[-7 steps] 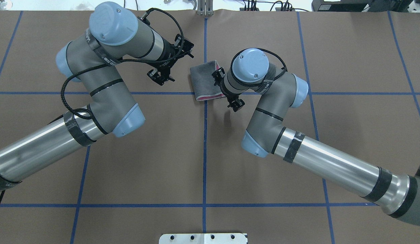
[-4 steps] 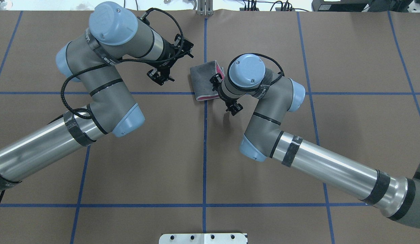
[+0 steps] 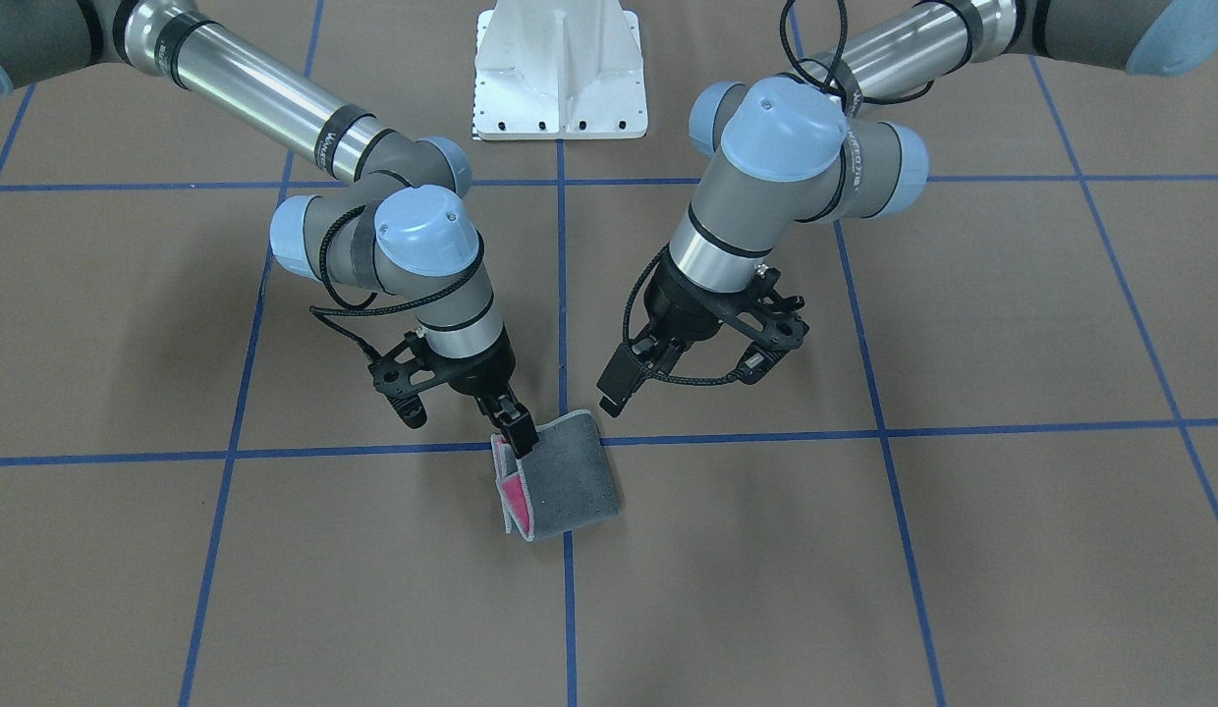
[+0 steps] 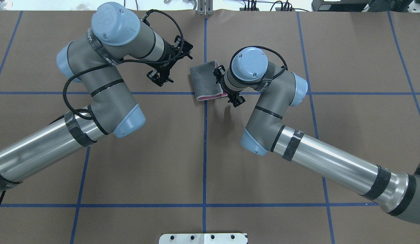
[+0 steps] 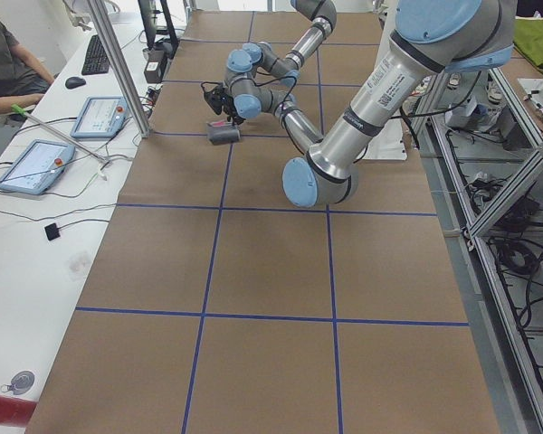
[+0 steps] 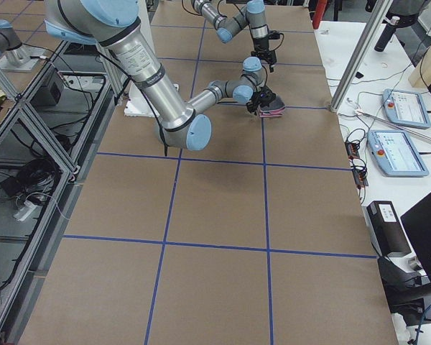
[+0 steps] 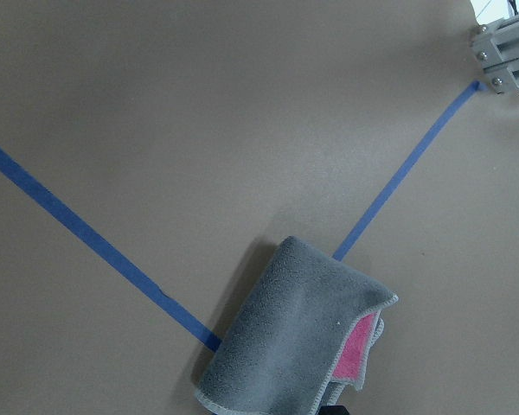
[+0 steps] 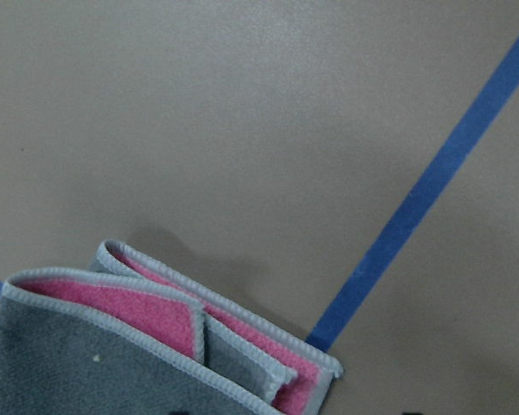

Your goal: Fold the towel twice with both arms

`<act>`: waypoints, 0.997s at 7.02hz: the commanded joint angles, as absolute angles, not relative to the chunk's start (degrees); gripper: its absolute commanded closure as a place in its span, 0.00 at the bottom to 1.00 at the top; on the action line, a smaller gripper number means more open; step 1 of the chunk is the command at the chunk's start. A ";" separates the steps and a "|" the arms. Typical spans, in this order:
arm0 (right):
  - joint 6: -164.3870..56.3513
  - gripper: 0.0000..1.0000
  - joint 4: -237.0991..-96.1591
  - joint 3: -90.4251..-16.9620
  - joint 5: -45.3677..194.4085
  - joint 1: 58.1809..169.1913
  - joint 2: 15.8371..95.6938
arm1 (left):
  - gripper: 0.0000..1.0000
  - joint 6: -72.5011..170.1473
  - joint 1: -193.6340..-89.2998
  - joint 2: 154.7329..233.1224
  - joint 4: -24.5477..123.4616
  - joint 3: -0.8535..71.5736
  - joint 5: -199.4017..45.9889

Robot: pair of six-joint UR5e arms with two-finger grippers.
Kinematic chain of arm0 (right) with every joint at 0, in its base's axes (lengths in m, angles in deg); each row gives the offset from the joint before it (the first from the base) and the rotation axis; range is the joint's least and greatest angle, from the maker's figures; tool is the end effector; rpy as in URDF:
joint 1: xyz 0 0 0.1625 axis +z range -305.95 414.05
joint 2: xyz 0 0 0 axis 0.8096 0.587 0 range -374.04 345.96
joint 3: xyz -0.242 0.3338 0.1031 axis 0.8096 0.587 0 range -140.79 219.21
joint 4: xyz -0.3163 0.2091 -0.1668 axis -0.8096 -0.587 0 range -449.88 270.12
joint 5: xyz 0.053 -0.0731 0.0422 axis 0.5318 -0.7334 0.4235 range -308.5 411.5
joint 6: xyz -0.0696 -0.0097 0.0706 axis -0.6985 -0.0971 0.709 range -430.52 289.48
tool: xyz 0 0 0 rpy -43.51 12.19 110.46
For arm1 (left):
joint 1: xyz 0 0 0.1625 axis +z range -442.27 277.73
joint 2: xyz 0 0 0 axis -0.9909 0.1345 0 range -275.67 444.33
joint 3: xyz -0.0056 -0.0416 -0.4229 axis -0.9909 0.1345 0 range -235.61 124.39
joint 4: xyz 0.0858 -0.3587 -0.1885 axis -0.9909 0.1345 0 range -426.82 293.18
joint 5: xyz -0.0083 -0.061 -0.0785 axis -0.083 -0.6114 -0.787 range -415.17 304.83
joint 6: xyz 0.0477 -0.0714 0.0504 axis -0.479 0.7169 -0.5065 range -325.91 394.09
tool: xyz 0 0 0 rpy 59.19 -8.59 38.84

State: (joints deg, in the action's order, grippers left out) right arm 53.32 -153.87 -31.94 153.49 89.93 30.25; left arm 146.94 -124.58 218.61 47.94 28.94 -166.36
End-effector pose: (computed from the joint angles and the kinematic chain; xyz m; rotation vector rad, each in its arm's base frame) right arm -0.5757 -0.5553 0.2614 -0.1867 -0.9686 1.0259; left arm 0.4742 -0.5632 0.1728 -0.1448 1.1703 -0.8029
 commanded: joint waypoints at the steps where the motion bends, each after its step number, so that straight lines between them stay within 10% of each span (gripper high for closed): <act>1: 53.32 0.15 -153.52 -30.05 152.49 89.74 28.68 | 0.00 146.94 -124.55 218.54 47.96 28.94 -166.35; 7: 52.88 0.24 -153.69 -28.03 152.40 89.47 27.88 | 0.00 146.94 -124.55 218.54 47.87 28.85 -166.35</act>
State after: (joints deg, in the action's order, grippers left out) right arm 52.82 -153.62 -28.33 152.40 89.50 27.92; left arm 146.94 -124.55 218.55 47.87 28.93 -166.35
